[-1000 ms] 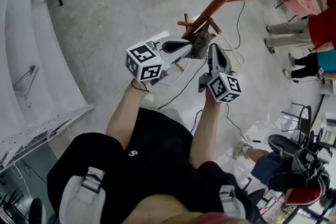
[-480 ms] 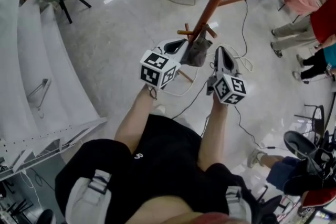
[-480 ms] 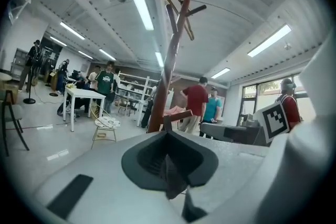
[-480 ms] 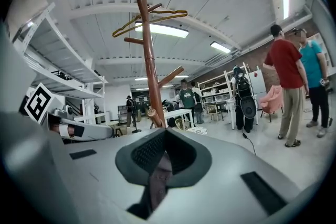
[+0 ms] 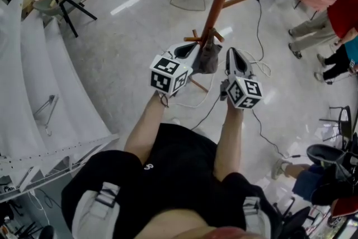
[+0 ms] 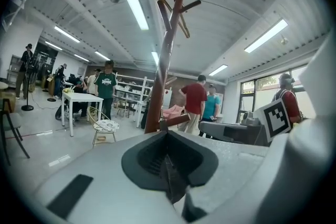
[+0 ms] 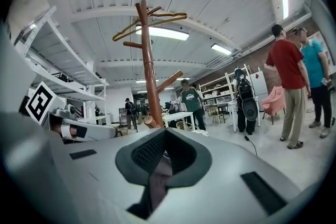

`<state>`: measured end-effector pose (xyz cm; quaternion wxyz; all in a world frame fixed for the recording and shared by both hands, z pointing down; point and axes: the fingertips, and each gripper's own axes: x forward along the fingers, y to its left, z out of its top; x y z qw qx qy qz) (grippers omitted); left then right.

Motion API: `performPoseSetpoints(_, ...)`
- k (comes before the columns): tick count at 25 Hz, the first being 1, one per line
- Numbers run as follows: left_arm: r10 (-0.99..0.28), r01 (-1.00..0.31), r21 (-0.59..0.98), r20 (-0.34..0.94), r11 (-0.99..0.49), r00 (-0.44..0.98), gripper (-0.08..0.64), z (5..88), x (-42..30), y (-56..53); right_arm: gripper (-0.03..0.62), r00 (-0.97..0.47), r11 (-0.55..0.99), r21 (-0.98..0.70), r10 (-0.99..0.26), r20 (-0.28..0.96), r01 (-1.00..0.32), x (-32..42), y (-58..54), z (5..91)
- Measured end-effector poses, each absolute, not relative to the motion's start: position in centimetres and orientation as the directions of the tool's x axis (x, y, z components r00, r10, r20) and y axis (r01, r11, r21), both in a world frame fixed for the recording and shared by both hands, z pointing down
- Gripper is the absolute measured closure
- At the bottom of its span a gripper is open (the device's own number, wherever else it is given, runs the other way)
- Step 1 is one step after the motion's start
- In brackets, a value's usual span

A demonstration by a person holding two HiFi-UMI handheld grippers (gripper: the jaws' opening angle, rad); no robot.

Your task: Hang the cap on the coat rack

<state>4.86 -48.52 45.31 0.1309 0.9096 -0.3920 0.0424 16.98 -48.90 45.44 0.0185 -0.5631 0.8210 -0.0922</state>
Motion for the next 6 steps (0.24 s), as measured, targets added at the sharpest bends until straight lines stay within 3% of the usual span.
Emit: performPoseSetpoints(6,-0.706,-0.727,0.198,0.175,-0.658,0.686,0.561,44.83,5.29,-49.09,0.597,-0.366,0.352,-0.164,-0.928,0.065,-0.922,17.44,-49.27,44.87)
